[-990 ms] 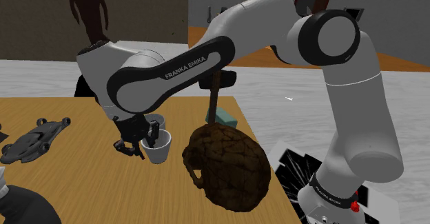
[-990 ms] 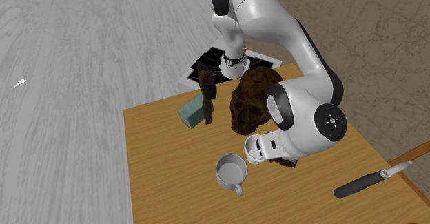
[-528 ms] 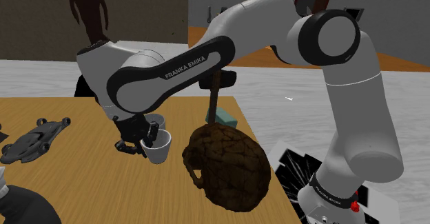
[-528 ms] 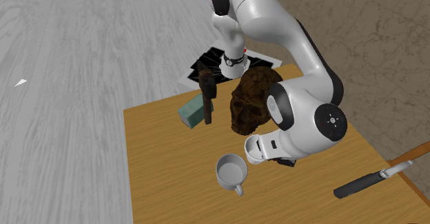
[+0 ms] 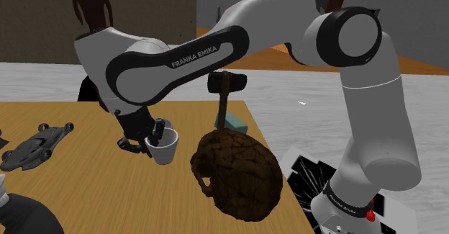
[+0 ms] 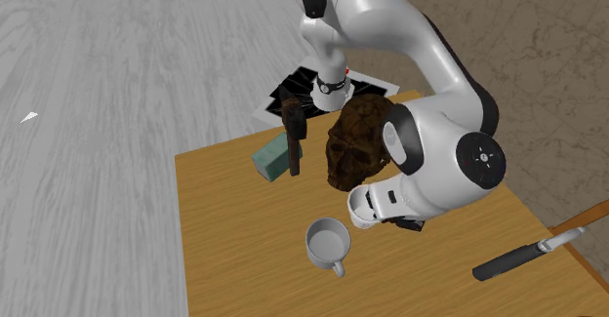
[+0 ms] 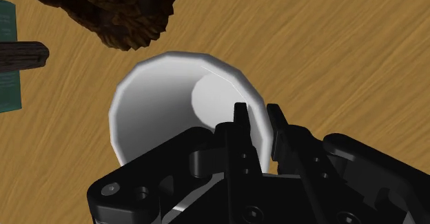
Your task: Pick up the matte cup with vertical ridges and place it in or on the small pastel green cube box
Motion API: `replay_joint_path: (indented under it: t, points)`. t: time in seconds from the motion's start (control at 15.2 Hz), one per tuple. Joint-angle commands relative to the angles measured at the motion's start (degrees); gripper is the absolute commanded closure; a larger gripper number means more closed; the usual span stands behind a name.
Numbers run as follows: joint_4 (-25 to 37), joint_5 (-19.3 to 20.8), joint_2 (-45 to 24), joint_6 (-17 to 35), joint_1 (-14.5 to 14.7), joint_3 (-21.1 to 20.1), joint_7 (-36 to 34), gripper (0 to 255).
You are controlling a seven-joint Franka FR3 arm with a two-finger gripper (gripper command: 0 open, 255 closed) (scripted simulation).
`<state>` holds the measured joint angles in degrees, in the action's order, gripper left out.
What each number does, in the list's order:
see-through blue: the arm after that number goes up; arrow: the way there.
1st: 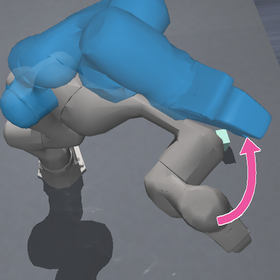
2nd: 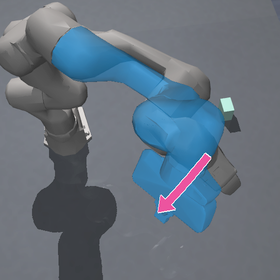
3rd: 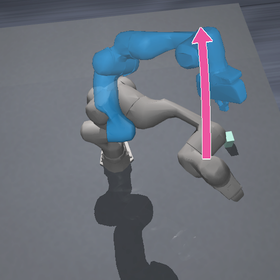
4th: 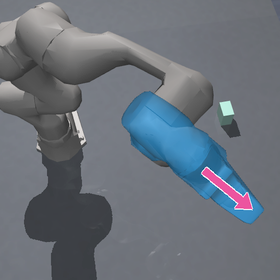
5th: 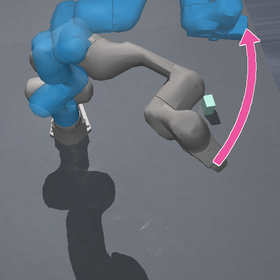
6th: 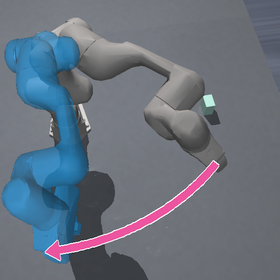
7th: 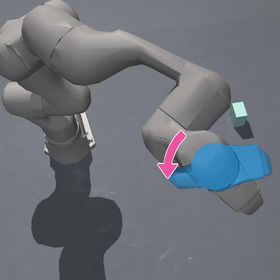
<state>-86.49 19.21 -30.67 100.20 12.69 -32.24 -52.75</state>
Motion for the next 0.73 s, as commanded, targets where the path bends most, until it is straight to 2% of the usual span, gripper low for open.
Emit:
replay_joint_path:
  t: [0.0, 0.66]
  points:
    - [0.7, -0.3, 0.6, -1.2, 0.0, -0.2, 0.2, 255]
    - [6.2, -1.3, 2.1, -7.9, 0.4, -0.7, 1.3, 255]
